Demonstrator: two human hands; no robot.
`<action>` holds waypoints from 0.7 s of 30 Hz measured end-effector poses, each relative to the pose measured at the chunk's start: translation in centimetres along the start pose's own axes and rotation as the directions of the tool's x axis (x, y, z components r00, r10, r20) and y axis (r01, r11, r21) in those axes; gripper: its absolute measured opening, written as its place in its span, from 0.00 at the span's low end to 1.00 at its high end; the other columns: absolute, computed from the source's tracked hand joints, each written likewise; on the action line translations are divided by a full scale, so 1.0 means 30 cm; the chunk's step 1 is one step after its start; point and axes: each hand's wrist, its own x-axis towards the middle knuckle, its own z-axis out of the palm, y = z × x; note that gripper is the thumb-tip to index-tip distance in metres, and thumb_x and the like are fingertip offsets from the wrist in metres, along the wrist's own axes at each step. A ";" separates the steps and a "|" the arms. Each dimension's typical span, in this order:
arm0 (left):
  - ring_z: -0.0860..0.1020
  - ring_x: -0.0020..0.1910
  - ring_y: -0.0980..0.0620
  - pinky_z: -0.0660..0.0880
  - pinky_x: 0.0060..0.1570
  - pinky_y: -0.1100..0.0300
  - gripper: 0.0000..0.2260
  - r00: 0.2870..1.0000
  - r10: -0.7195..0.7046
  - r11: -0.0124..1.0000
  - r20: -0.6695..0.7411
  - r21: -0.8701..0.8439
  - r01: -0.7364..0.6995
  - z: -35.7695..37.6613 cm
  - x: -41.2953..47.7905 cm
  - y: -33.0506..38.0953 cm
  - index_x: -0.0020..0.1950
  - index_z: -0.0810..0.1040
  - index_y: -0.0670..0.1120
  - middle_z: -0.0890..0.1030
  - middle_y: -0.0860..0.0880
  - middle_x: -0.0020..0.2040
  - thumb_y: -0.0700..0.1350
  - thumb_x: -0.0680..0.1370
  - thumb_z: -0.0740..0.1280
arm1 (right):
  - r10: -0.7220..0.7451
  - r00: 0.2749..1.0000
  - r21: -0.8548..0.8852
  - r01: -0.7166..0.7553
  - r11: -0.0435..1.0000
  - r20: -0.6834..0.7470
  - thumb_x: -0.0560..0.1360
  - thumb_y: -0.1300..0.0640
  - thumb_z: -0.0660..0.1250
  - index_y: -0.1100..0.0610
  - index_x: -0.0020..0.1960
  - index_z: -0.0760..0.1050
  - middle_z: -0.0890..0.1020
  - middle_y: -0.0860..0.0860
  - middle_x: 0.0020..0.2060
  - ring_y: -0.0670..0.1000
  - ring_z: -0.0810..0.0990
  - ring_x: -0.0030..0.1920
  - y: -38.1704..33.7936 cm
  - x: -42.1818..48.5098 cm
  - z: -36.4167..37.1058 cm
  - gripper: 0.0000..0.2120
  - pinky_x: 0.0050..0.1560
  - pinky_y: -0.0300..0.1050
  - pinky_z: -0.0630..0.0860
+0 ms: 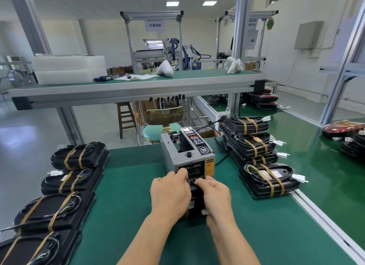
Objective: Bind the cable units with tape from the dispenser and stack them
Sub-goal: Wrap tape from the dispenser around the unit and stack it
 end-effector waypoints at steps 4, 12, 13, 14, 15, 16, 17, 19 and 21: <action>0.73 0.40 0.47 0.64 0.43 0.56 0.08 1.000 -0.002 1.000 -0.018 0.004 0.002 0.004 0.001 0.003 0.50 0.69 0.54 0.79 0.51 0.46 0.51 0.82 0.51 | 0.013 0.999 -0.041 -0.015 0.999 -0.037 0.71 0.63 0.70 0.54 0.33 0.85 0.81 0.60 0.57 0.63 0.80 0.57 0.006 0.003 0.002 0.11 0.56 0.66 0.77; 0.77 0.42 0.49 0.68 0.48 0.56 0.09 0.999 0.002 0.999 -0.047 0.036 -0.001 0.027 0.010 -0.003 0.51 0.70 0.54 0.79 0.52 0.46 0.55 0.82 0.53 | 0.016 1.000 -0.098 -0.018 0.995 -0.019 0.72 0.60 0.69 0.56 0.34 0.83 0.80 0.63 0.60 0.66 0.78 0.62 0.017 0.007 -0.006 0.09 0.39 0.45 0.67; 0.77 0.43 0.49 0.68 0.49 0.56 0.09 0.999 0.000 0.999 -0.047 0.038 0.002 0.027 0.011 -0.003 0.51 0.70 0.54 0.79 0.52 0.46 0.55 0.82 0.53 | 0.008 1.000 -0.108 -0.010 0.994 -0.019 0.72 0.60 0.69 0.58 0.34 0.83 0.80 0.61 0.59 0.66 0.78 0.61 0.016 0.007 -0.010 0.09 0.41 0.47 0.69; 0.77 0.43 0.49 0.68 0.49 0.56 0.09 0.999 -0.002 0.999 -0.045 0.040 0.004 0.027 0.013 -0.002 0.51 0.70 0.54 0.79 0.52 0.46 0.55 0.82 0.54 | -0.008 1.000 -0.124 0.005 0.992 -0.024 0.72 0.60 0.70 0.61 0.34 0.82 0.81 0.59 0.58 0.64 0.79 0.59 0.015 0.007 -0.014 0.10 0.43 0.50 0.70; 0.77 0.43 0.49 0.68 0.49 0.55 0.09 0.999 -0.004 0.999 -0.043 0.039 0.006 0.027 0.014 -0.001 0.51 0.70 0.54 0.79 0.52 0.46 0.55 0.82 0.54 | -0.038 0.999 -0.153 0.033 0.988 -0.035 0.72 0.60 0.70 0.65 0.34 0.80 0.82 0.56 0.53 0.62 0.81 0.54 0.011 0.004 -0.019 0.10 0.43 0.50 0.70; 0.77 0.43 0.49 0.68 0.49 0.55 0.08 0.999 -0.005 0.999 -0.041 0.038 0.007 0.027 0.016 0.000 0.51 0.70 0.54 0.79 0.52 0.46 0.55 0.82 0.54 | -0.081 0.996 -0.196 0.070 0.978 -0.047 0.72 0.60 0.70 0.67 0.35 0.78 0.81 0.55 0.46 0.61 0.80 0.49 0.005 -0.001 -0.023 0.12 0.42 0.49 0.69; 0.77 0.43 0.49 0.68 0.48 0.55 0.08 0.999 -0.007 0.999 -0.040 0.038 0.008 0.026 0.017 0.000 0.51 0.70 0.54 0.79 0.52 0.46 0.55 0.82 0.54 | -0.126 0.991 -0.242 0.109 0.964 -0.055 0.72 0.60 0.70 0.68 0.35 0.76 0.79 0.55 0.41 0.62 0.78 0.45 -0.002 -0.006 -0.026 0.13 0.41 0.47 0.68; 0.77 0.43 0.49 0.69 0.48 0.55 0.08 0.999 -0.009 0.999 -0.040 0.042 0.011 0.027 0.017 0.001 0.51 0.70 0.54 0.79 0.52 0.45 0.55 0.82 0.54 | -0.173 0.982 -0.303 0.142 0.942 -0.078 0.73 0.58 0.70 0.65 0.34 0.75 0.77 0.50 0.32 0.58 0.76 0.39 -0.020 -0.010 -0.033 0.13 0.38 0.45 0.70; 0.77 0.42 0.49 0.69 0.49 0.55 0.08 0.999 -0.011 0.999 -0.042 0.033 0.013 0.026 0.016 0.002 0.50 0.70 0.54 0.78 0.52 0.45 0.55 0.82 0.54 | -0.164 0.979 -0.298 0.121 0.947 -0.124 0.73 0.58 0.70 0.58 0.35 0.78 0.82 0.42 0.34 0.49 0.80 0.40 -0.031 -0.001 -0.046 0.09 0.40 0.43 0.74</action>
